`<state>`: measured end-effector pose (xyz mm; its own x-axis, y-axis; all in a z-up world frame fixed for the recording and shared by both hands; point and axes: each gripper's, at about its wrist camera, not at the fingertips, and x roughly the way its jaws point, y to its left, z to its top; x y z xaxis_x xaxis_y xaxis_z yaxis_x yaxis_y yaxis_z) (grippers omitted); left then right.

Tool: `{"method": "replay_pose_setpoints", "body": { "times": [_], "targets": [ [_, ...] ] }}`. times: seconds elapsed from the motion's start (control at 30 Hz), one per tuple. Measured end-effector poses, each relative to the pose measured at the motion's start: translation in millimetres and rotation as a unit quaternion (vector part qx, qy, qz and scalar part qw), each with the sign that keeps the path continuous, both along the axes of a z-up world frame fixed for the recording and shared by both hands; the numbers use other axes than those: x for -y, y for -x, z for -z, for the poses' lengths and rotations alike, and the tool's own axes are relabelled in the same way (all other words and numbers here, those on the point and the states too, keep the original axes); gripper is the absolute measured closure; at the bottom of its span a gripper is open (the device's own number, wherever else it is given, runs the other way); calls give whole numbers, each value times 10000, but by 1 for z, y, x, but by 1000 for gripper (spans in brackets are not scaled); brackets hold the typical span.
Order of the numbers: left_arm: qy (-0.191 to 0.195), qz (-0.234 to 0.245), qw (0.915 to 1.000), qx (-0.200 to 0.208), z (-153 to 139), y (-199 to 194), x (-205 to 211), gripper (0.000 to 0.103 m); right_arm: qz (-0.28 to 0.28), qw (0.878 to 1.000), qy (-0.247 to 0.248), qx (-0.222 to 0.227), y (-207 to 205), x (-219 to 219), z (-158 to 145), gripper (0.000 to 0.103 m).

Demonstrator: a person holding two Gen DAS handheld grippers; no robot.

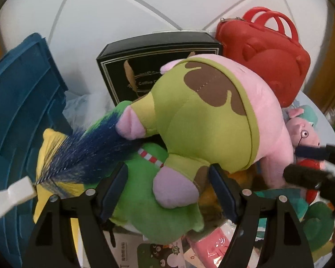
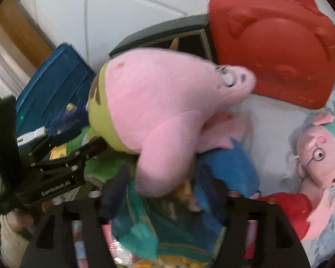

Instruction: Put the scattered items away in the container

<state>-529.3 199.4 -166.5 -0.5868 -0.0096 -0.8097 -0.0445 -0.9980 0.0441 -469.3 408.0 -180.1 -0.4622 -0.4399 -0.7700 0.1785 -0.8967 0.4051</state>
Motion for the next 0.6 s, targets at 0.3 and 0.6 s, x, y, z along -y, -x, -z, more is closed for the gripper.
{"method": "replay_pose_setpoints", "body": {
  "times": [0.3,0.6],
  "targets": [
    [628,400,9972,50,14,6,-29,19,-346,9990,-111,276,25,21,26,59],
    [264,48,9996,7,16,26,-6,56,-159,9982,549,-165,21,-38,1,21]
  ]
}}
